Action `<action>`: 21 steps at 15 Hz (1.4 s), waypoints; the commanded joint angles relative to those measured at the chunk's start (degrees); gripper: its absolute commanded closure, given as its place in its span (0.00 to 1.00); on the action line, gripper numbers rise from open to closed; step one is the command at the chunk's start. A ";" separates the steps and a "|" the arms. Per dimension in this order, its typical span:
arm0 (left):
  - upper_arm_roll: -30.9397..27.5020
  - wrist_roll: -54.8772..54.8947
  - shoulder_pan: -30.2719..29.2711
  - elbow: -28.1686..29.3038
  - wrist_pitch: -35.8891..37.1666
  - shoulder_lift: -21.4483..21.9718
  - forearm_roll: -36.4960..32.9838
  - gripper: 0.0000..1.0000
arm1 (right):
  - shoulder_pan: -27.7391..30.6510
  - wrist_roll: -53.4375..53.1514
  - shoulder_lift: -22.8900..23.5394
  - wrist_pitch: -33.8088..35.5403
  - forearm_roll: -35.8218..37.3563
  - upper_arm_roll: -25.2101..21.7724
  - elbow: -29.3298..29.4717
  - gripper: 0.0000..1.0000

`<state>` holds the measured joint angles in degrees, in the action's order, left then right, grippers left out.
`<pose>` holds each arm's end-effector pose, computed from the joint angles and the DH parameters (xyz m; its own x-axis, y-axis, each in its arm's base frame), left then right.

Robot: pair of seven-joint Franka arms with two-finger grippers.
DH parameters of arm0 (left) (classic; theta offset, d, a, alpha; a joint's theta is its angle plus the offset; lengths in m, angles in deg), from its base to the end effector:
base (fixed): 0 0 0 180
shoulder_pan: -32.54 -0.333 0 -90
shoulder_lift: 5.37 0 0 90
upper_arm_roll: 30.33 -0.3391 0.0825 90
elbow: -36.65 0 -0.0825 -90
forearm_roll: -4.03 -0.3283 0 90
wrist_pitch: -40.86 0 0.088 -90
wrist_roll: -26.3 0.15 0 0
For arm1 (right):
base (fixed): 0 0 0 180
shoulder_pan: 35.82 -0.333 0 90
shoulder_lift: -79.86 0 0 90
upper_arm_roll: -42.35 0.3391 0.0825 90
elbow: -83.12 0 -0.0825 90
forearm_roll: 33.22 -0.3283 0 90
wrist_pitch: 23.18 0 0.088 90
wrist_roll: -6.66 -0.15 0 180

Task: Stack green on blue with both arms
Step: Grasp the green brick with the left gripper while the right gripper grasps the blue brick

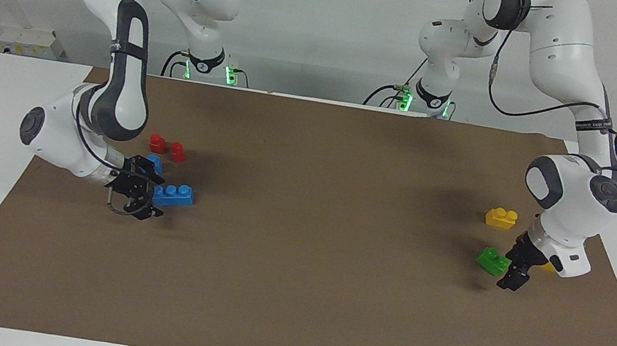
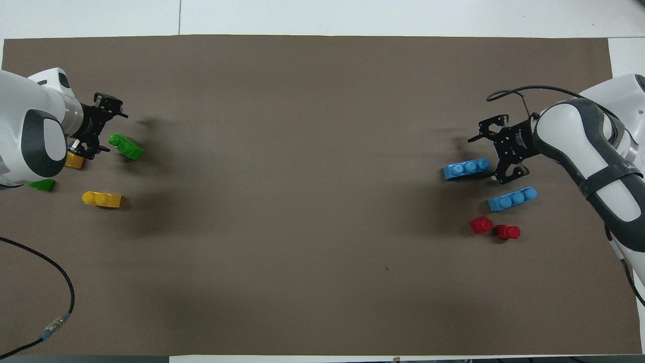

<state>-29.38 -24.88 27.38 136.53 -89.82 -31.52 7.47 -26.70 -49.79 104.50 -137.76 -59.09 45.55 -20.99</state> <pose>0.6359 0.0445 0.3324 0.5349 0.8449 0.0066 0.8405 -0.5330 0.0972 0.5803 -0.0187 0.3079 0.2015 -0.8667 -0.4564 -0.9693 -0.2435 0.0344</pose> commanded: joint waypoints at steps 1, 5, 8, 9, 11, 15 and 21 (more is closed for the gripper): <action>0.10 -1.30 0.24 2.25 -1.77 0.74 -1.24 0.00 | 0.11 2.22 -1.43 -2.49 -1.81 0.14 -3.11 0.02; 0.10 -1.30 0.42 2.43 -1.59 0.83 -1.33 0.01 | 0.81 4.58 -1.79 -2.67 -4.10 0.14 -4.25 0.24; 0.10 -1.21 0.33 2.16 -1.42 0.83 -1.33 0.39 | 1.16 5.03 -1.96 -2.67 -4.19 0.14 -4.52 0.42; 0.10 -1.21 0.24 1.90 -1.16 0.83 -1.33 0.74 | 1.69 5.03 -1.96 -2.75 -4.10 0.14 -4.52 0.47; 0.10 -1.03 0.24 1.81 -1.07 0.83 -1.51 1.00 | 1.87 5.03 -1.96 -2.67 -4.19 0.14 -4.52 0.47; 0.19 -0.94 0.06 0.85 -0.02 0.83 -2.12 1.00 | 2.57 6.00 -2.05 -2.67 -4.10 0.05 -4.61 0.48; 0.28 -4.70 2.25 -2.23 12.98 7.32 -2.04 1.00 | 2.66 7.48 -2.05 -2.49 -4.19 0.14 -4.78 1.00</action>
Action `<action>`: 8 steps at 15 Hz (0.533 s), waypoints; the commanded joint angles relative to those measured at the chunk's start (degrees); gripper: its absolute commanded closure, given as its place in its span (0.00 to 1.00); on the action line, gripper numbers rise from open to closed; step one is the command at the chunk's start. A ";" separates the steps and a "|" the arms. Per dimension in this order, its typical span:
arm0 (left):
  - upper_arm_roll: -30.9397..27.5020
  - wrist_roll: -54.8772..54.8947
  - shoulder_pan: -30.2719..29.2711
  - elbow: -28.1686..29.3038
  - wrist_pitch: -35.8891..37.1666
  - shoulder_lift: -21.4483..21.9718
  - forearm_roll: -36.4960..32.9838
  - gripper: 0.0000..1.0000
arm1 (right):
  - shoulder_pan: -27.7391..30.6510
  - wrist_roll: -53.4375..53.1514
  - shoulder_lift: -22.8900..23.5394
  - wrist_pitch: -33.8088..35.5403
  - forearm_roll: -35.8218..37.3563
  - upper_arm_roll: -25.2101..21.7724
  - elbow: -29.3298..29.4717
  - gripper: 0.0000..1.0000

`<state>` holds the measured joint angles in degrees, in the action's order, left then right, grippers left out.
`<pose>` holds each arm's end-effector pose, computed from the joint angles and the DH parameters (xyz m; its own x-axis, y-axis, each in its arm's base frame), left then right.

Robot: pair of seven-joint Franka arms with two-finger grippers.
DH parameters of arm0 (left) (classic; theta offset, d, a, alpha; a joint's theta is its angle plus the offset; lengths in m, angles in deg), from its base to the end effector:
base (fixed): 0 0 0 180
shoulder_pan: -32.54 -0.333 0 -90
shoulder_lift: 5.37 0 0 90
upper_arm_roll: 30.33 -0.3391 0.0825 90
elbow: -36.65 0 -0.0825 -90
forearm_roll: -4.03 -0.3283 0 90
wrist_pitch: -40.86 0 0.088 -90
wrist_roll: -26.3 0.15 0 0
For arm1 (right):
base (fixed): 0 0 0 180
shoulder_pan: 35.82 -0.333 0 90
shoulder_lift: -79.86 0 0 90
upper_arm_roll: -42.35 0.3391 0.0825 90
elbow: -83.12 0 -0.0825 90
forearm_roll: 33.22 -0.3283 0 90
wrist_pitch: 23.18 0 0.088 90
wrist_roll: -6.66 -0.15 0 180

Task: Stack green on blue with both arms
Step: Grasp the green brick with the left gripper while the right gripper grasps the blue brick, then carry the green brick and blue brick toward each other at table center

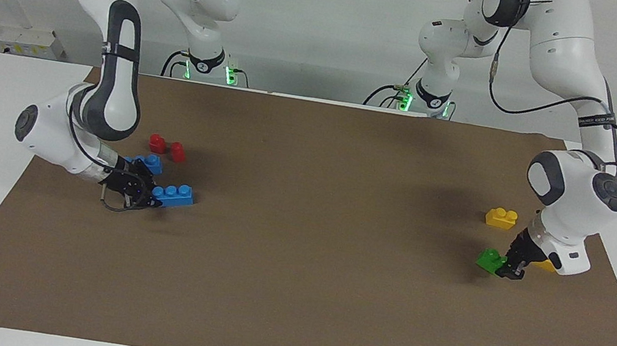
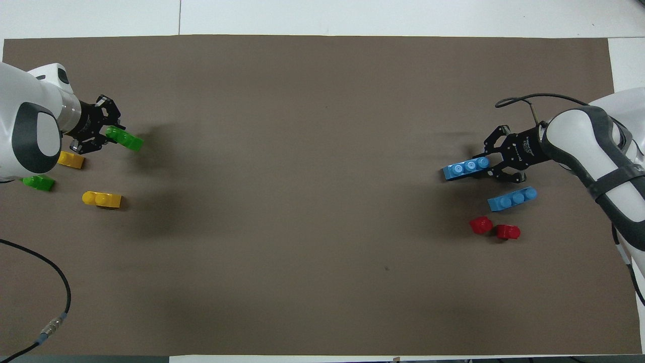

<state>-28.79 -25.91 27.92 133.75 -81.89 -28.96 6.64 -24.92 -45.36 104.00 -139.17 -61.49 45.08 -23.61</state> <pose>0.6283 0.0320 0.3676 0.5479 0.8364 -0.0178 0.8356 -0.5462 0.0585 0.5709 -0.0376 0.2985 0.2072 -0.8522 -0.4804 -0.9710 -0.2392 0.0054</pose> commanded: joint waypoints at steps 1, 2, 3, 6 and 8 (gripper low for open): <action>-0.31 -6.82 2.85 0.45 7.59 6.52 -1.21 1.00 | 0.96 4.63 -1.55 -0.73 -1.70 0.60 -2.08 1.00; -0.31 -10.25 3.73 0.45 9.88 8.19 -1.21 1.00 | 0.88 5.86 -1.55 -0.73 -1.70 0.60 -1.73 1.00; -0.22 -13.41 4.61 0.45 11.90 9.86 -1.12 1.00 | 0.70 5.70 -1.38 -0.47 -1.70 0.60 -0.60 1.00; 0.39 -21.07 5.93 0.54 17.44 14.70 -0.68 1.00 | -1.40 0.45 -0.76 4.62 -1.70 0.78 7.47 1.00; 0.57 -26.43 8.22 0.72 19.12 16.81 -0.51 1.00 | -4.47 -3.86 -1.46 4.54 -2.39 1.48 9.51 1.00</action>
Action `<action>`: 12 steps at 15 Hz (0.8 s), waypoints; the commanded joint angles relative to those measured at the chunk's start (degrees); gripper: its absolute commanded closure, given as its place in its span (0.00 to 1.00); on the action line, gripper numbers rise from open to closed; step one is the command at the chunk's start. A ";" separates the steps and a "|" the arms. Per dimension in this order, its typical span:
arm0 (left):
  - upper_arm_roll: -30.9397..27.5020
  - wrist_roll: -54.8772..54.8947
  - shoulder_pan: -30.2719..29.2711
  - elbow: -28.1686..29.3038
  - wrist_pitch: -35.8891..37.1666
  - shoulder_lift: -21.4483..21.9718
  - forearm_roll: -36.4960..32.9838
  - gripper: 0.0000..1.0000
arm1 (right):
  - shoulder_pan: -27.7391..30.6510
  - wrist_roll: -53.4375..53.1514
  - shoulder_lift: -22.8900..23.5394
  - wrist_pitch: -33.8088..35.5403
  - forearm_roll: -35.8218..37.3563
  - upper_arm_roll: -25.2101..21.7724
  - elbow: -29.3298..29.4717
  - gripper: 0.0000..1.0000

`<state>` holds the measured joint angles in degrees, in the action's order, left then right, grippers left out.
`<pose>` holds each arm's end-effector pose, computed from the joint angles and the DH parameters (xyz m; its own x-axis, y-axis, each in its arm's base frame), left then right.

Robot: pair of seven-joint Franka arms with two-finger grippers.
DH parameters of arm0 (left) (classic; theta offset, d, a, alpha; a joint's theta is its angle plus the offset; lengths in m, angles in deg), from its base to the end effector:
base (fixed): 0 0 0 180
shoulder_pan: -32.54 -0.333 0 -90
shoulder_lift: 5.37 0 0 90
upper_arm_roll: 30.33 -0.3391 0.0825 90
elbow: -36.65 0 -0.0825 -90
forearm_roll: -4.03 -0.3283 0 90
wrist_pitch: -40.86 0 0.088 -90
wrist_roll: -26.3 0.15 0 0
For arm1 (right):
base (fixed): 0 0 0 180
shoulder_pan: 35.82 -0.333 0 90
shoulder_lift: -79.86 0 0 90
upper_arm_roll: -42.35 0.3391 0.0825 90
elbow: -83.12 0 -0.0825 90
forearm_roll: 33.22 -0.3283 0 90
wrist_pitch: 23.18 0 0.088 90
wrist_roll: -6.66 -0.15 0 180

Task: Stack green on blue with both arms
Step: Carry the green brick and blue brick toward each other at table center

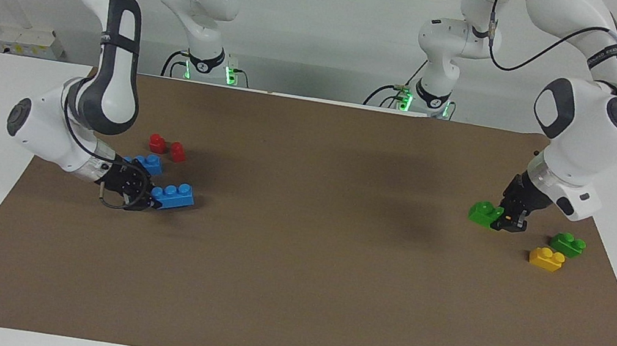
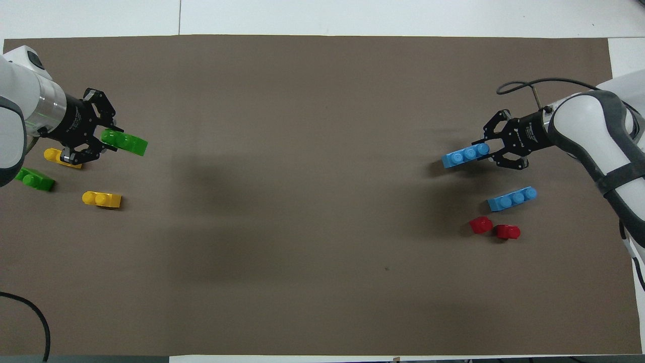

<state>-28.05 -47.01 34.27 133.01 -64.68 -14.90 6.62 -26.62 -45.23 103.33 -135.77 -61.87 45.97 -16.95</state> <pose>0.5613 -0.0435 0.4929 0.3413 0.9386 -0.0498 0.9399 -0.3413 0.0083 0.5969 -0.0113 0.3470 0.2986 -0.8274 -0.4757 -0.9511 -0.2990 -0.0770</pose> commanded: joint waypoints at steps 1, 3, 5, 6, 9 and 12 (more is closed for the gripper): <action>-0.17 -6.75 2.56 1.55 2.18 3.63 -0.49 1.00 | -5.22 -8.28 -0.88 1.32 -4.37 0.94 5.47 1.00; -0.09 -7.03 2.92 1.73 3.23 4.69 -0.49 1.00 | -11.18 -18.81 -0.88 0.19 -4.66 0.94 7.78 1.00; -0.09 -7.03 2.92 1.73 3.59 5.13 -0.49 1.00 | -17.25 -27.62 -0.88 -5.50 -4.31 1.03 7.09 1.00; -0.09 -7.11 2.92 1.73 3.68 5.13 -0.49 1.00 | -20.41 -30.70 -0.88 -7.53 -4.31 0.94 6.56 1.00; -0.09 -10.09 2.92 1.81 3.77 5.48 -0.49 1.00 | -27.10 -39.50 -0.88 -13.69 -4.39 1.03 4.45 1.00; -0.17 -19.04 5.11 3.30 2.98 6.10 -0.49 1.00 | -33.78 -42.94 -1.06 -23.25 -5.36 1.12 -0.72 1.00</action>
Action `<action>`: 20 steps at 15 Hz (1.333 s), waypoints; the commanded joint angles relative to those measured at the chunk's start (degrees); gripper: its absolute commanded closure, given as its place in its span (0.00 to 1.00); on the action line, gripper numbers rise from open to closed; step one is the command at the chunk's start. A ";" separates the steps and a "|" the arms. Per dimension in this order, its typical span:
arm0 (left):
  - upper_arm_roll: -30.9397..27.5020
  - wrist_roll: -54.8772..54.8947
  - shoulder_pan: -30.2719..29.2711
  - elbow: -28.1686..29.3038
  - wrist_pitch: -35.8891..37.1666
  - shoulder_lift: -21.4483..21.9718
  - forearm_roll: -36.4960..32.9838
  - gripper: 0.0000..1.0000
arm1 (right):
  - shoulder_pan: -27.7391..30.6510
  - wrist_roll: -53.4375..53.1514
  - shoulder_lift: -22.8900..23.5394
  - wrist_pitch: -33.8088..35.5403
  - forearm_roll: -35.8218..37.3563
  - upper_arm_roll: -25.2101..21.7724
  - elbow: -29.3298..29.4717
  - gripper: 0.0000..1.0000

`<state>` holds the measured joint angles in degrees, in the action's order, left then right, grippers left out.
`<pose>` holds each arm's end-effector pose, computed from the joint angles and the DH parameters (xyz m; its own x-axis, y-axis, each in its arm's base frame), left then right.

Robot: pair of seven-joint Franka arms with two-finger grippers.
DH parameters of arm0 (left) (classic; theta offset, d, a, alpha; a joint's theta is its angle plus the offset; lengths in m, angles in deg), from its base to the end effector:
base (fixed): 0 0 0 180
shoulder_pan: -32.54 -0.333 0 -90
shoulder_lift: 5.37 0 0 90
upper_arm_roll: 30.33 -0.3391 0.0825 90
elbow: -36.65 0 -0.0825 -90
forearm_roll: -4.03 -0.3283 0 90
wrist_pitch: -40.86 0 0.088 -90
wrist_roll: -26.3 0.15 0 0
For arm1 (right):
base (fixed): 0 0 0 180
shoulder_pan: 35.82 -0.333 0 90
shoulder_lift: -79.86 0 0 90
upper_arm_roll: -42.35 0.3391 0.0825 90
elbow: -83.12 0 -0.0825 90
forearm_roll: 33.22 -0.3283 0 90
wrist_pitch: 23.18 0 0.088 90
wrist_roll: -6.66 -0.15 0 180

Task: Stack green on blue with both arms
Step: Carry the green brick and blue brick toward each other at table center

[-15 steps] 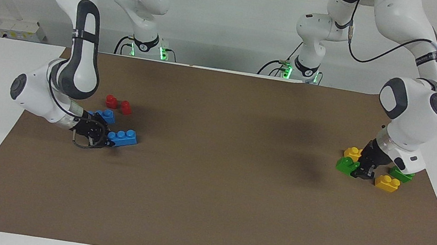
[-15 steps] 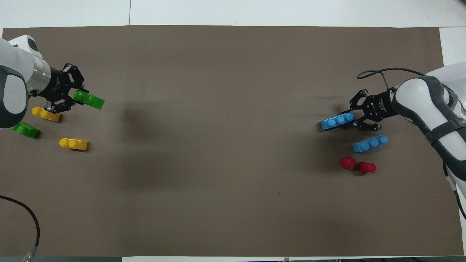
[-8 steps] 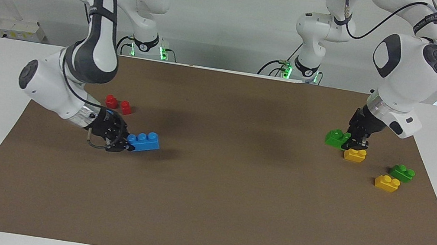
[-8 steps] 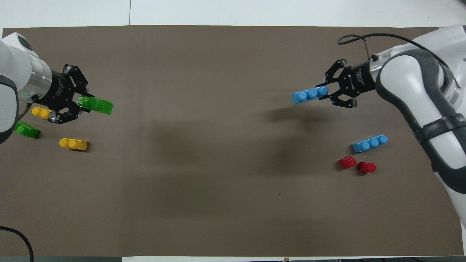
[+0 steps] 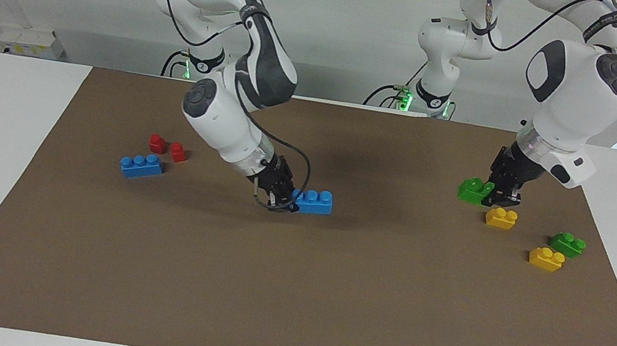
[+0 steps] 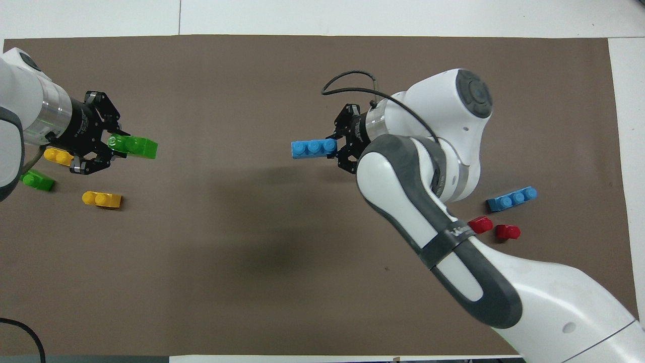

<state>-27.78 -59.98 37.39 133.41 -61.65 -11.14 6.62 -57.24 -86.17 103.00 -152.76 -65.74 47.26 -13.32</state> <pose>0.5374 -0.0746 0.5216 0.1829 0.9819 -0.0485 0.9831 -0.1830 0.0026 0.5738 0.3122 0.3997 0.0745 -0.8633 -0.4991 -0.9971 -0.0560 -0.0519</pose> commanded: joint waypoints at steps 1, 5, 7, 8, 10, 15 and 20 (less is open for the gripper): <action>-0.35 -8.79 3.22 3.52 -0.15 2.78 -0.49 1.00 | -4.31 -2.44 -0.38 -8.30 -1.67 -0.17 -5.06 1.00; -0.44 -17.77 8.32 7.72 -3.38 4.53 -0.49 1.00 | -8.62 -2.97 1.29 -16.56 -6.22 -0.17 -7.87 1.00; -0.53 -23.47 11.57 12.72 -10.13 6.03 -0.66 1.00 | -9.07 -3.50 2.60 -17.46 -6.68 -0.17 -7.88 1.00; -0.53 -25.85 13.50 15.54 -13.39 6.73 -0.92 1.00 | -9.07 -3.85 2.78 -17.98 -6.68 -0.17 -8.14 1.00; -0.53 -29.63 16.14 17.49 -16.31 6.39 -1.28 1.00 | -9.25 -4.21 2.96 -19.38 -6.77 -0.17 -9.54 1.00; -0.53 -38.07 20.98 19.34 -22.55 3.93 -5.58 1.00 | -9.34 -5.00 3.22 -20.61 -7.47 -0.17 -10.78 1.00; -0.53 -44.32 24.06 18.99 -27.21 -0.64 -9.54 1.00 | -10.13 -4.91 4.19 -22.73 -7.47 -0.17 -11.74 1.00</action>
<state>-27.38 -101.27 59.99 151.91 -86.01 -10.46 -0.57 -66.52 -90.77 107.18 -173.32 -71.56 47.08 -23.92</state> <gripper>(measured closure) 0.656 0.652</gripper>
